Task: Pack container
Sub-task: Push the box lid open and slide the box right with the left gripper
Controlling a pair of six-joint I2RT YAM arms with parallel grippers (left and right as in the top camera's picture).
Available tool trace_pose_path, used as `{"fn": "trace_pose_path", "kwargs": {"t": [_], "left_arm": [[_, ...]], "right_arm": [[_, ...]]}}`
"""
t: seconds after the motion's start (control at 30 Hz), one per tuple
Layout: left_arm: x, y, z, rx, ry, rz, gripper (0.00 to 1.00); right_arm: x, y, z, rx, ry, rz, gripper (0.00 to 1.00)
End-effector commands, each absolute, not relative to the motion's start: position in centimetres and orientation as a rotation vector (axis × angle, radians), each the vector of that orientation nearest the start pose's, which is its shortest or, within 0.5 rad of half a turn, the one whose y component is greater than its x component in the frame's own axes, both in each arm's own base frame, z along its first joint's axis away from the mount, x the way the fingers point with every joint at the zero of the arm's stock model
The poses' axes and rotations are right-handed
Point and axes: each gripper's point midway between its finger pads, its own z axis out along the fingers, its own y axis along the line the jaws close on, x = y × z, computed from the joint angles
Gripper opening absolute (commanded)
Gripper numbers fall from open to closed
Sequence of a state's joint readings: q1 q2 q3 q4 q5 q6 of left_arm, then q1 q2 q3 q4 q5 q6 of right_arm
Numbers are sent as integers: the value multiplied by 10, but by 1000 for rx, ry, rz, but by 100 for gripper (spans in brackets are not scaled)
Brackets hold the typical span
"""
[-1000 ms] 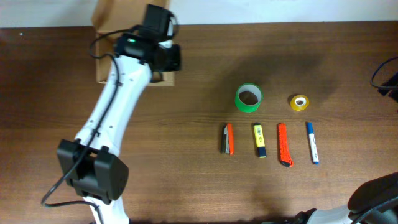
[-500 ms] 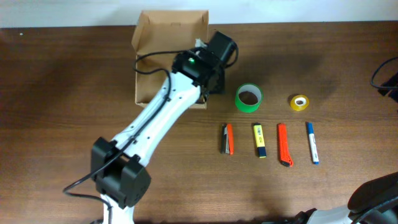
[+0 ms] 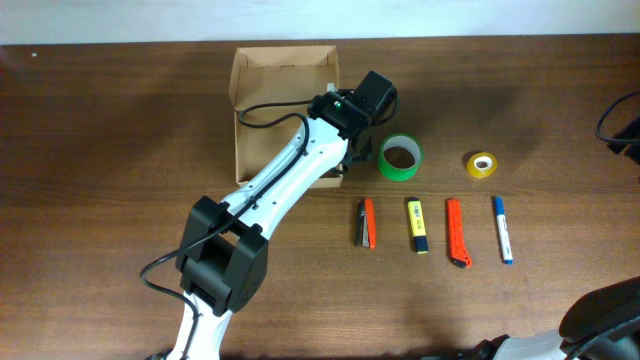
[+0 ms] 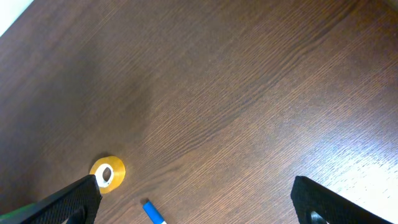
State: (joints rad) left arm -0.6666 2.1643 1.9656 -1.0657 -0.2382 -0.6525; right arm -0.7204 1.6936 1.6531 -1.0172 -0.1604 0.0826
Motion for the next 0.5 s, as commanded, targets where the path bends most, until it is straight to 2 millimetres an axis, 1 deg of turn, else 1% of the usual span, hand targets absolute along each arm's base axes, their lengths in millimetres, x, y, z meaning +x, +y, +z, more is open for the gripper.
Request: {"fn": "trace_pose_path", "kwargs": {"t": [0.0,0.1,0.2,0.4,0.47], "left_arm": [[420,-274,110,-53,2731,18,2],[421,-275,104,-50,2737,25,2],[421,-279,99,-6,2746,16,2],[423,-280,94,-6,2750,16,2],[423,-281,89,-3,2757,21,2]], "right_arm": [[338,-258,219,964,2399,-6,99],[338,-258,219,964,2399,-6,99],[338,-258,219,964,2399,-6,99],[338,-258,219,964,2399,-6,99],[338,-258,219,964,2399,-6,99]]}}
